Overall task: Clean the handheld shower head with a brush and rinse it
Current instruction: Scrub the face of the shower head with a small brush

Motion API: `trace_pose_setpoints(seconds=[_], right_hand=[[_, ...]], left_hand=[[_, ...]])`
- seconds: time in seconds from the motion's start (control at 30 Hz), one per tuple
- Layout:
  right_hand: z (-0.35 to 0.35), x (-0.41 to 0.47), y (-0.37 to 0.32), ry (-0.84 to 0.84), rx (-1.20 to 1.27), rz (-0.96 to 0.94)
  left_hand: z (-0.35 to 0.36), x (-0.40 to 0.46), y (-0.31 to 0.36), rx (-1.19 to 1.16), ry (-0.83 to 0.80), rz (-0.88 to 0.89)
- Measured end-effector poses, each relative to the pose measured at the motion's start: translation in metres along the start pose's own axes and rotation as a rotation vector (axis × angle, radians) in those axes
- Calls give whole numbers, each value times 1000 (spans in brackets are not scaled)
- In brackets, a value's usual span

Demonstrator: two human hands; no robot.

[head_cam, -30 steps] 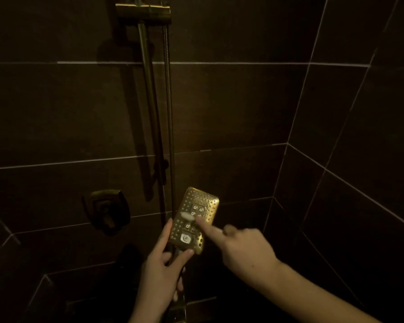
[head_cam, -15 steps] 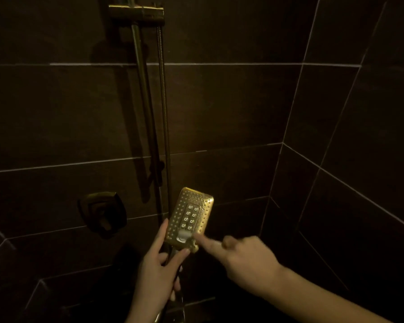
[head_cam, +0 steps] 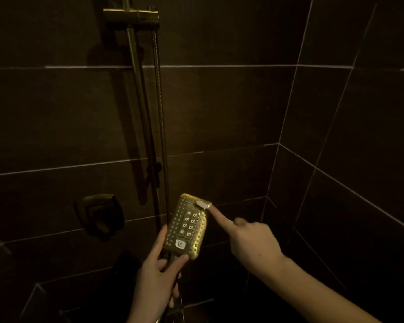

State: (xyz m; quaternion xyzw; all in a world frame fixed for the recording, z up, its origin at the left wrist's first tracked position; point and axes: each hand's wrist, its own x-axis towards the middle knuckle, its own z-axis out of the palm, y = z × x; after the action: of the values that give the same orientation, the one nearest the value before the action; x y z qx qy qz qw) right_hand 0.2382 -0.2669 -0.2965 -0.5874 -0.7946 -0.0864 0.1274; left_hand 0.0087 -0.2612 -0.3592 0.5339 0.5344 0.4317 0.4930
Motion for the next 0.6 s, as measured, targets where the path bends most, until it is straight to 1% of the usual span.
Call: trace_pose_setpoints(seconds=[0.03, 0.13, 0.17, 0.2, 0.23, 0.3, 0.33, 0.4, 0.43, 0.47, 0.53, 0.57, 0.6], right_hand=[[0, -1, 0, -10, -6, -27], [12, -11, -5, -119, 24, -161], [14, -11, -3, -129, 54, -153], [14, -8, 0, -101, 81, -112], [13, -3, 5, -40, 88, -64], [14, 3, 8, -29, 87, -13], [16, 2, 3, -56, 105, -34], [24, -4, -11, -150, 141, -155], [27, -7, -14, -169, 145, -200], [27, -9, -13, -147, 130, -192], [20, -5, 0, -42, 110, -61], [16, -4, 4, -14, 98, -10], [13, -4, 5, -8, 95, 5]], left_hand=[[0, -1, 2, -7, -7, 0], [6, 4, 3, 28, -11, -19], [7, 5, 6, 47, -16, -54], [5, 6, 8, 47, -32, -66], [7, 6, 7, 32, -39, -71], [3, 6, 2, -14, -45, -44], [16, 1, 8, -23, -83, -20], [26, -10, 9, -79, -201, 70], [27, -10, 12, -132, -125, 95], [26, -7, 12, -169, -70, 68], [26, -4, 15, -102, -144, 38], [22, 1, 11, -59, -94, -29], [16, 4, 10, -24, -24, -43]])
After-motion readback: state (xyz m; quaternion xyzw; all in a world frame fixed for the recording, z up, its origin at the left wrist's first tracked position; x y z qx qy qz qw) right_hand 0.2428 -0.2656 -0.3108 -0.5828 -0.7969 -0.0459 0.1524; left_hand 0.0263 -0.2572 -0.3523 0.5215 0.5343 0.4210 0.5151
